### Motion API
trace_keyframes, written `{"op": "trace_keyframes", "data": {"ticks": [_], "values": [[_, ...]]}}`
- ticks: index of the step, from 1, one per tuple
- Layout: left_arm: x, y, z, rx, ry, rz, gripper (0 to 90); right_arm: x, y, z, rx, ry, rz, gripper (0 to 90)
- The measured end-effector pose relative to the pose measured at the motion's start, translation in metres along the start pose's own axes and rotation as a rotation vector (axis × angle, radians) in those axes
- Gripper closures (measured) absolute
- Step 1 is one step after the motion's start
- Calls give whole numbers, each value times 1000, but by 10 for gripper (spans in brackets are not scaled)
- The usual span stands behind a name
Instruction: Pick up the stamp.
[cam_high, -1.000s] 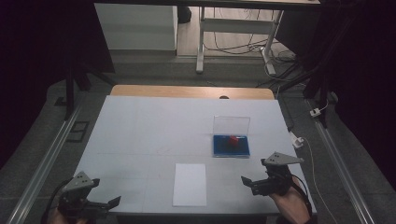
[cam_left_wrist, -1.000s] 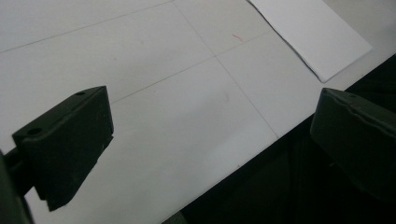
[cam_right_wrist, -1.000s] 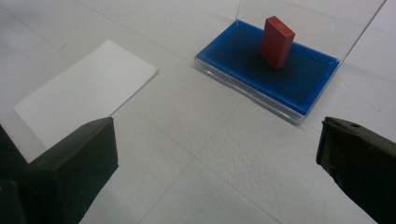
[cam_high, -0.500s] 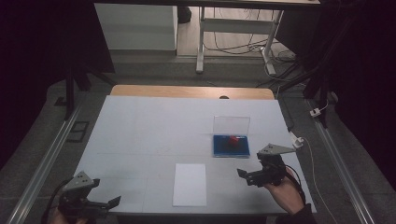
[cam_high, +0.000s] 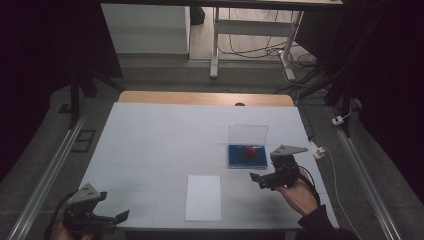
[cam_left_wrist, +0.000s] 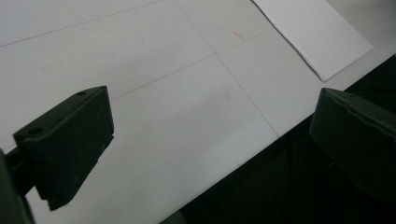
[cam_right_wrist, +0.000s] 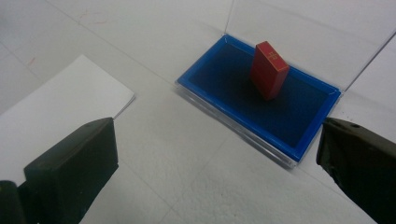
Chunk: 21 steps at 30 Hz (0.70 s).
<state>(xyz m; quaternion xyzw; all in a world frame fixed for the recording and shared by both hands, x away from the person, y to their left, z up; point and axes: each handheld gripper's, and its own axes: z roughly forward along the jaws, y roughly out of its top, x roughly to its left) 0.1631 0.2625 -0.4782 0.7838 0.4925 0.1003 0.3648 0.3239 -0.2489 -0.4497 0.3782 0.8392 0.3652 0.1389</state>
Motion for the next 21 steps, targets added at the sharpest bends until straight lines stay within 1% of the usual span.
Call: {"op": "trace_keyframes", "data": {"ticks": [3,9,15,18,21], "values": [[0,0,0,1,0,0,5,-3,3,5,11,-1,0,0],[0,0,0,2,0,-1,5,-8,10,16,35,-6,-27,0],[0,0,0,1,-3,-5,4,-14,17,25,40,9,-16,0],[0,0,0,2,-5,-5,5,-18,21,29,48,6,-24,0],[1,0,0,2,-5,-7,5,-22,24,33,45,0,-27,0]]}}
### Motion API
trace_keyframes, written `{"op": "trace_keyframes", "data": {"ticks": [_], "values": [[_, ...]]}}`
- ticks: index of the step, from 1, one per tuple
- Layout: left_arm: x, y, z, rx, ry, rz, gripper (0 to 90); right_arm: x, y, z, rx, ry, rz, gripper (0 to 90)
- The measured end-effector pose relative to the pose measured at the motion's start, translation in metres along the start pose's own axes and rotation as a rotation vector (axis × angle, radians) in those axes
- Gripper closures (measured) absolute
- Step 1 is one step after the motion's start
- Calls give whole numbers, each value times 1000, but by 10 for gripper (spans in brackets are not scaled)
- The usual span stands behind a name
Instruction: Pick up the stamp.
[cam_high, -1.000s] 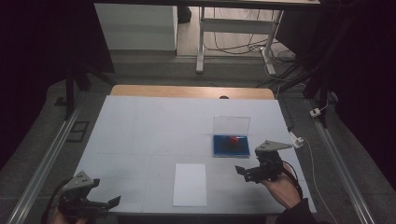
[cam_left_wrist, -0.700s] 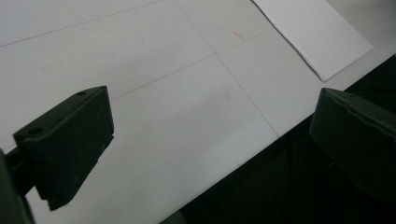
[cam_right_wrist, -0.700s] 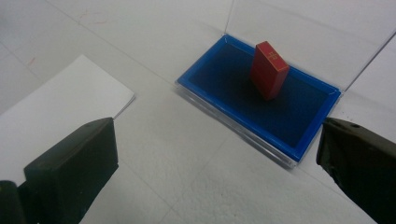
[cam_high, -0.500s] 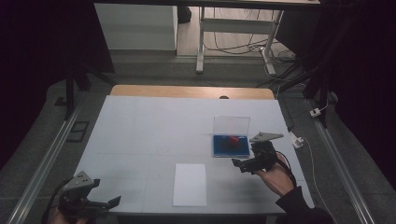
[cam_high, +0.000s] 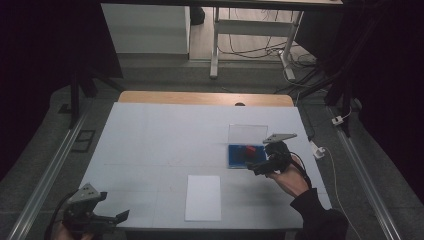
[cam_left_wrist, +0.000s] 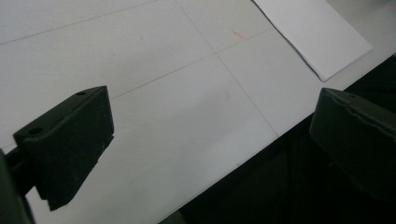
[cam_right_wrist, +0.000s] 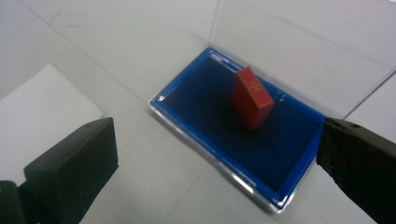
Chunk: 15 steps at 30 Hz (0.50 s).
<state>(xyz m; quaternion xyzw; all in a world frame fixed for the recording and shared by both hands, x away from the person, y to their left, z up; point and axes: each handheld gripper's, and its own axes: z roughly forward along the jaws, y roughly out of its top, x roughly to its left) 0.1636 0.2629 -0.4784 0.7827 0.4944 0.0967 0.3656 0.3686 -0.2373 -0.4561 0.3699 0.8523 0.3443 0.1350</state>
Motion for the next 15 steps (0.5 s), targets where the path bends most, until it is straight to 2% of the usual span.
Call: {"op": "trace_keyframes", "data": {"ticks": [15], "values": [[1,0,0,0,-6,-5,5,-20,14,21,29,-20,-12,0]]}}
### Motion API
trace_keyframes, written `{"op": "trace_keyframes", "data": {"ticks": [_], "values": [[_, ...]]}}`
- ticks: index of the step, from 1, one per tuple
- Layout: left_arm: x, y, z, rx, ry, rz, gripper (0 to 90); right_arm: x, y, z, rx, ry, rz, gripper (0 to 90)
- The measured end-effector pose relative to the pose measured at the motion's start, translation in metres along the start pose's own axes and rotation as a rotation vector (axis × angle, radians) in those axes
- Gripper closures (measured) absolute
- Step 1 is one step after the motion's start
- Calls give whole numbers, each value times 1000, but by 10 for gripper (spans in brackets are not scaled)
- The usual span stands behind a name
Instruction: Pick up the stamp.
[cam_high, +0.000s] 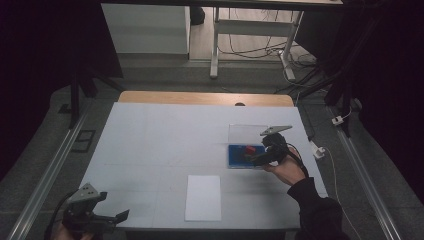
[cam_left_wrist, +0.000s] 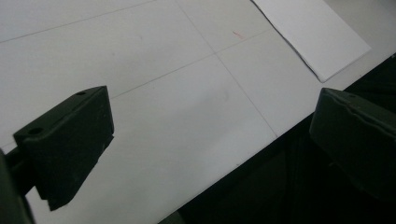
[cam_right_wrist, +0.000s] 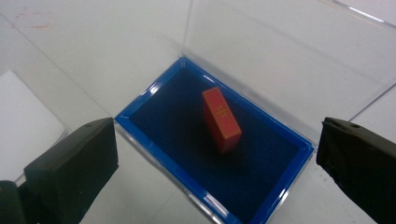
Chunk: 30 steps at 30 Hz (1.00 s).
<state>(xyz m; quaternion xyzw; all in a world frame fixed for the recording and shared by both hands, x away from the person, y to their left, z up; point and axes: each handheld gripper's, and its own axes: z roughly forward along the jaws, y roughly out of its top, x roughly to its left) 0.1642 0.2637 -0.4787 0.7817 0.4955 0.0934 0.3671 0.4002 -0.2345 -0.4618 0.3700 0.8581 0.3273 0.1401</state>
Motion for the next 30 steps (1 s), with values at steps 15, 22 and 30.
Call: {"op": "trace_keyframes", "data": {"ticks": [15,22,30], "values": [[1,0,0,2,-5,-2,4,-16,5,15,46,65,-54,305],[1,0,0,1,-8,-6,5,-17,10,21,64,113,-90,552],[1,0,0,3,-10,-8,5,-19,10,24,83,120,-113,732]]}}
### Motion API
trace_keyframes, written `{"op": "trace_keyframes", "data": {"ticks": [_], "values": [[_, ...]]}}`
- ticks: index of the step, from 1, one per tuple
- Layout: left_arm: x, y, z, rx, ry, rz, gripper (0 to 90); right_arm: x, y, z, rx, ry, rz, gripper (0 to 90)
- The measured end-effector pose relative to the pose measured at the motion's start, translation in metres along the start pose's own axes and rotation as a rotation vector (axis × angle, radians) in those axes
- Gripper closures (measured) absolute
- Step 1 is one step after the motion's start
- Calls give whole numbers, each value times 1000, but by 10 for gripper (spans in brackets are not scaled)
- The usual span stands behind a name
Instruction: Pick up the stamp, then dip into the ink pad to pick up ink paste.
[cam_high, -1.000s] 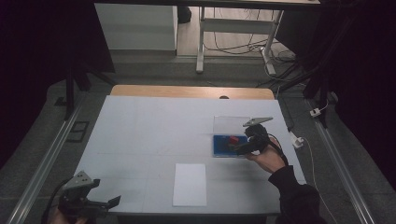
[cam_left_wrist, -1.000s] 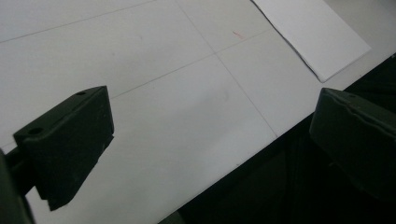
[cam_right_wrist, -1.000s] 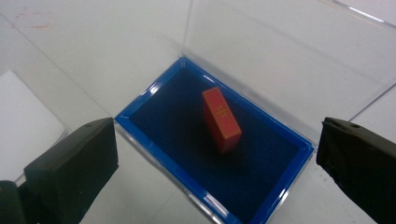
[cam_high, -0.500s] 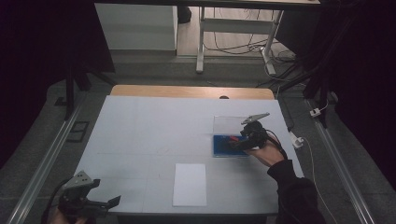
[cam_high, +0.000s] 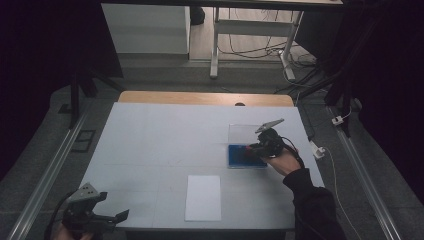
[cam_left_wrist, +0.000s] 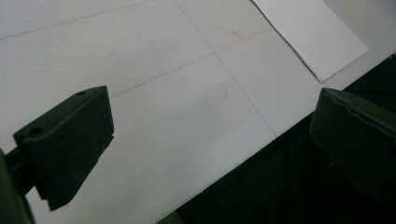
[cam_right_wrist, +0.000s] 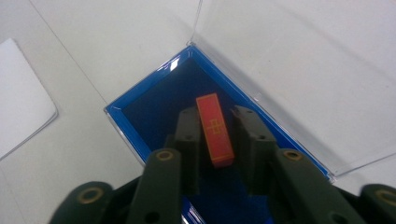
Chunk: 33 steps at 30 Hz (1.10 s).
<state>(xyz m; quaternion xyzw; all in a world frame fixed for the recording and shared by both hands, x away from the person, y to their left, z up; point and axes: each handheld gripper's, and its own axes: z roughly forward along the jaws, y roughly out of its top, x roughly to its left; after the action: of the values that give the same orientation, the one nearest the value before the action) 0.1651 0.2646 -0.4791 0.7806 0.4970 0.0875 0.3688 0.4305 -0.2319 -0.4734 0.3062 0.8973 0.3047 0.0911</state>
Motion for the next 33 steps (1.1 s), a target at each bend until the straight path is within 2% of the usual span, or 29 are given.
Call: {"op": "trace_keyframes", "data": {"ticks": [3,8,15,19,26,30,33], "values": [[0,0,0,0,-1,-1,5,0,0,0,-3,1,0,781],[0,0,0,-1,-1,0,5,1,-1,-1,-4,-6,-1,794],[0,0,-1,-2,-2,0,5,6,1,-18,-70,-3,16,796],[0,0,-1,-7,-4,0,5,10,0,-23,-84,-6,27,795],[0,0,-1,-8,-2,2,5,13,-1,-28,-85,-18,55,795],[1,-1,-2,-11,-7,-6,5,11,0,-29,-84,-10,77,795],[1,-1,-2,-10,-7,-5,5,11,2,-29,-73,-9,76,795]]}}
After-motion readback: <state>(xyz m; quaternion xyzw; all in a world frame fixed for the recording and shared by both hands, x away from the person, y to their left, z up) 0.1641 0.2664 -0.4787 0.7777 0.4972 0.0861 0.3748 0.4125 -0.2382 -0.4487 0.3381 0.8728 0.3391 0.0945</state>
